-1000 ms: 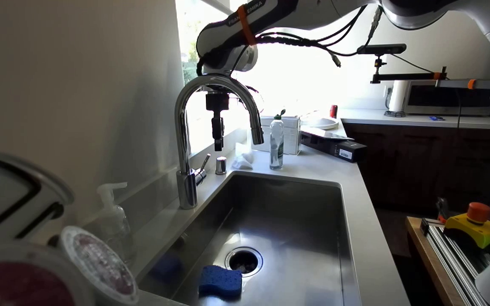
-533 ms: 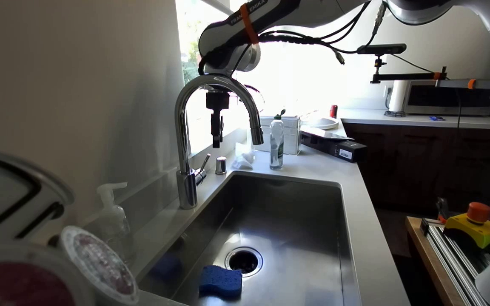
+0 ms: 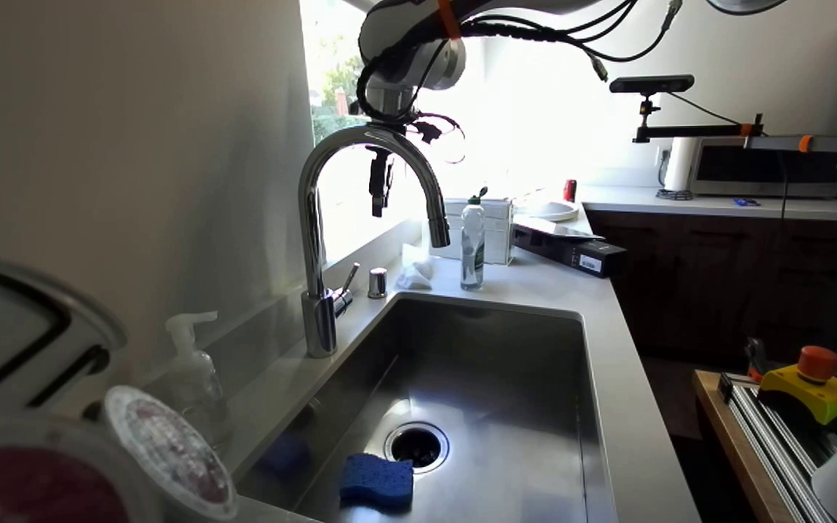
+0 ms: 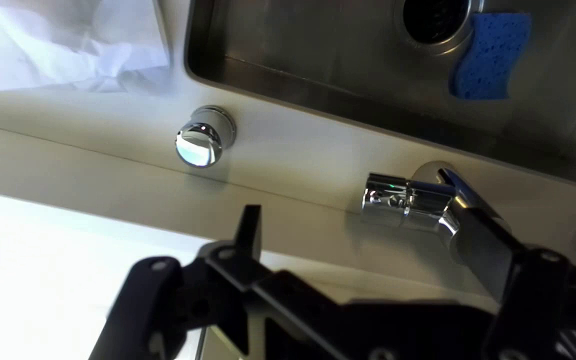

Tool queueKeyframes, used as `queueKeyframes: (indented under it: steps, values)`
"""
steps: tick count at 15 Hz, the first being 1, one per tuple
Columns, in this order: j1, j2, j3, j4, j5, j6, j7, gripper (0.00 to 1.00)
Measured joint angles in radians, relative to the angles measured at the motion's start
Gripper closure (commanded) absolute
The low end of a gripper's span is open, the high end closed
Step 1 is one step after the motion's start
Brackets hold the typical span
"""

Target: Close the tap

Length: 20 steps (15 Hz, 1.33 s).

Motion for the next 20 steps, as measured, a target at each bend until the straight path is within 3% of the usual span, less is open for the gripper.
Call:
queueKeyframes:
  steps: [8, 20]
  values:
    - [-0.012, -0.163, -0.039, -0.078, 0.031, 0.0, 0.009, 0.0]
    - [0.002, -0.452, -0.109, -0.308, 0.051, -0.006, -0.085, 0.0]
